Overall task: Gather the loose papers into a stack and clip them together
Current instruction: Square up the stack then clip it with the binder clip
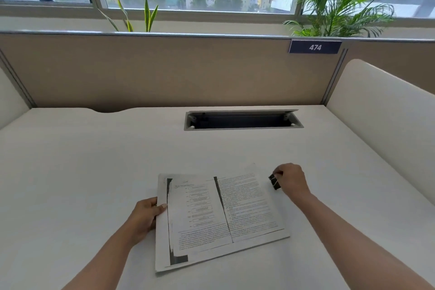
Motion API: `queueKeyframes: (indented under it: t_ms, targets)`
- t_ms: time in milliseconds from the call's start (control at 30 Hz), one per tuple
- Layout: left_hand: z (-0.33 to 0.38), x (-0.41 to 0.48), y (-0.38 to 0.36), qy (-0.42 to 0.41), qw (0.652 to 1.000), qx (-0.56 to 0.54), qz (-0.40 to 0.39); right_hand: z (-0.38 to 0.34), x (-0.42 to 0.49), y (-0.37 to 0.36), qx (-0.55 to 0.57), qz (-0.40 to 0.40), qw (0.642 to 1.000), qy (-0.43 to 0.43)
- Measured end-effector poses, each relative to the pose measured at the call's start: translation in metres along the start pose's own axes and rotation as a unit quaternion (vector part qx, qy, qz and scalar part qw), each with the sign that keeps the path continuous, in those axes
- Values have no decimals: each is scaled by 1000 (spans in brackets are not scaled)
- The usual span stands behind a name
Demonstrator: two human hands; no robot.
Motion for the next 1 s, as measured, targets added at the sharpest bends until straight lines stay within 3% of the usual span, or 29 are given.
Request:
queueKeyframes:
  t_ms: [133, 233, 400, 633, 800, 1000]
  targets:
    - [-6, -19, 19, -4, 1000, -6, -2, -21, -42, -14, 158, -38, 986, -38]
    - [-7, -27, 26, -10, 1000, -7, 4, -29, -66, -36, 204, -93, 973, -54]
    - [-7, -32, 29, -14, 1000, -6, 6, -47, -92, -68, 201, -148, 968, -38]
    - [-8, -32, 28, -16, 1000, -12, 5, -45, -96, -84, 159, -162, 973, -41]
    - [-8, -32, 28, -18, 1000, -17, 5, -31, -88, -82, 154, -151, 972, -95]
    - [-7, -32, 28, -22, 1000, -16, 9, -20, -86, -98, 155, -203, 955, -153]
Point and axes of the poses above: each hand's wrist, its own x-axis towards the middle knuckle, its own y-axis out of the back of the hand, z = x × y, the point moved 10 cm from there along x, towards the middle knuckle, and after that the axes turned 12 degrees about -y, right-handed, at the moved point
